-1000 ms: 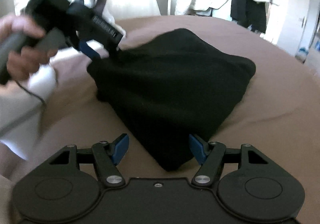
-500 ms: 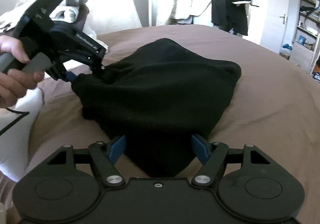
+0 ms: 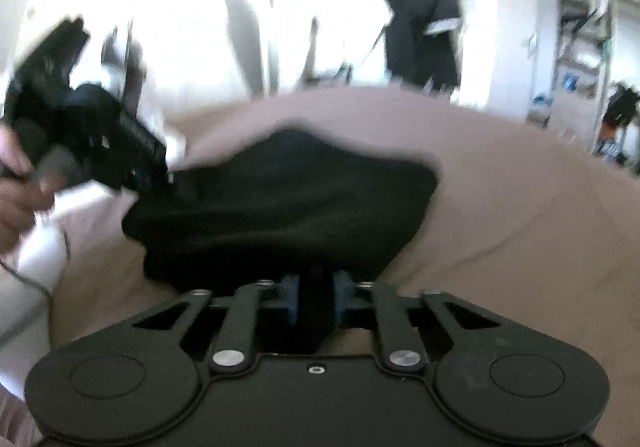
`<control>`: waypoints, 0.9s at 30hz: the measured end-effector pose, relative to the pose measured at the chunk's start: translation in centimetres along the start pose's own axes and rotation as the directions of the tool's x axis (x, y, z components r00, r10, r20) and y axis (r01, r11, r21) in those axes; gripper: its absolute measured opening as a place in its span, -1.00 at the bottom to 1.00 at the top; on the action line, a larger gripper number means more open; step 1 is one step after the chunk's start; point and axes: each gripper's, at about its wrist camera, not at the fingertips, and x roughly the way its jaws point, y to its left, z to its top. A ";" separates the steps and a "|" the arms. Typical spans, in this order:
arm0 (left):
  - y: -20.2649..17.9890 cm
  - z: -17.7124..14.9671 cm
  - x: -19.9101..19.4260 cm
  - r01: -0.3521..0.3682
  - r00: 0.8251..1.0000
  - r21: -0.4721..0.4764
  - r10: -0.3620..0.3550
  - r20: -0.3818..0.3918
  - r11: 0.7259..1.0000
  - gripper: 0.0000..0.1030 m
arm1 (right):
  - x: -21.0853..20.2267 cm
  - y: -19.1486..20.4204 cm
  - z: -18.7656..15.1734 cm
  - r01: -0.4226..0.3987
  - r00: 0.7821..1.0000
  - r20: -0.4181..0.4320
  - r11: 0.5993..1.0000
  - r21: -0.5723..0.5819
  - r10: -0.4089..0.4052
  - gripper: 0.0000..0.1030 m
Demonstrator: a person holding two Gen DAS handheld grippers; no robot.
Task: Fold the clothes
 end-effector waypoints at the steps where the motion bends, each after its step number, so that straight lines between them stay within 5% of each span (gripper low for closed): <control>1: -0.3 0.1 -0.2 0.015 1.000 0.002 -0.015 -0.002 1.000 -0.78 | -0.3 -0.4 0.0 0.009 1.000 -0.009 1.000 0.018 -0.009 -0.88; 5: -0.3 -0.7 2.7 -0.153 0.980 0.062 0.160 -0.121 0.986 -0.71 | 1.6 -1.3 -1.5 -0.002 0.982 -0.190 0.996 0.087 0.018 -0.89; 9: 0.7 -0.4 2.5 -0.162 0.980 -0.001 0.161 -0.120 0.987 -0.45 | 2.2 -2.2 -1.5 -0.045 0.954 -0.287 0.987 0.157 0.089 -0.70; 12: 0.2 -0.1 0.4 -0.180 0.983 0.015 0.180 -0.025 0.984 -0.47 | 0.3 -5.4 1.7 -0.150 0.944 -0.236 0.937 0.314 0.230 -0.03; 14: -0.2 0.2 -0.4 -0.167 0.986 0.018 0.167 0.021 0.986 -0.43 | 0.3 -7.5 3.6 -0.211 0.943 -0.163 0.900 0.380 0.290 0.68; 15: -0.6 0.7 -0.5 -0.160 0.986 0.023 0.159 0.038 0.987 -0.41 | 1.5 -8.3 4.0 -0.215 0.941 -0.159 0.893 0.395 0.297 0.78; 19: -3.0 3.6 0.7 -0.135 0.988 0.094 0.127 0.089 0.986 -0.21 | 6.0 -11.2 5.6 -0.230 0.935 -0.142 0.862 0.452 0.324 0.80; 24: -7.0 7.3 4.1 -0.182 0.982 0.243 0.162 0.099 0.953 -0.19 | 12.0 -14.3 5.5 -0.231 0.923 -0.146 0.818 0.527 0.355 0.80; 27: -8.9 8.8 6.0 -0.190 0.982 0.326 0.172 0.082 0.926 0.15 | 14.0 -14.8 3.0 -0.266 0.907 -0.115 0.765 0.586 0.404 0.80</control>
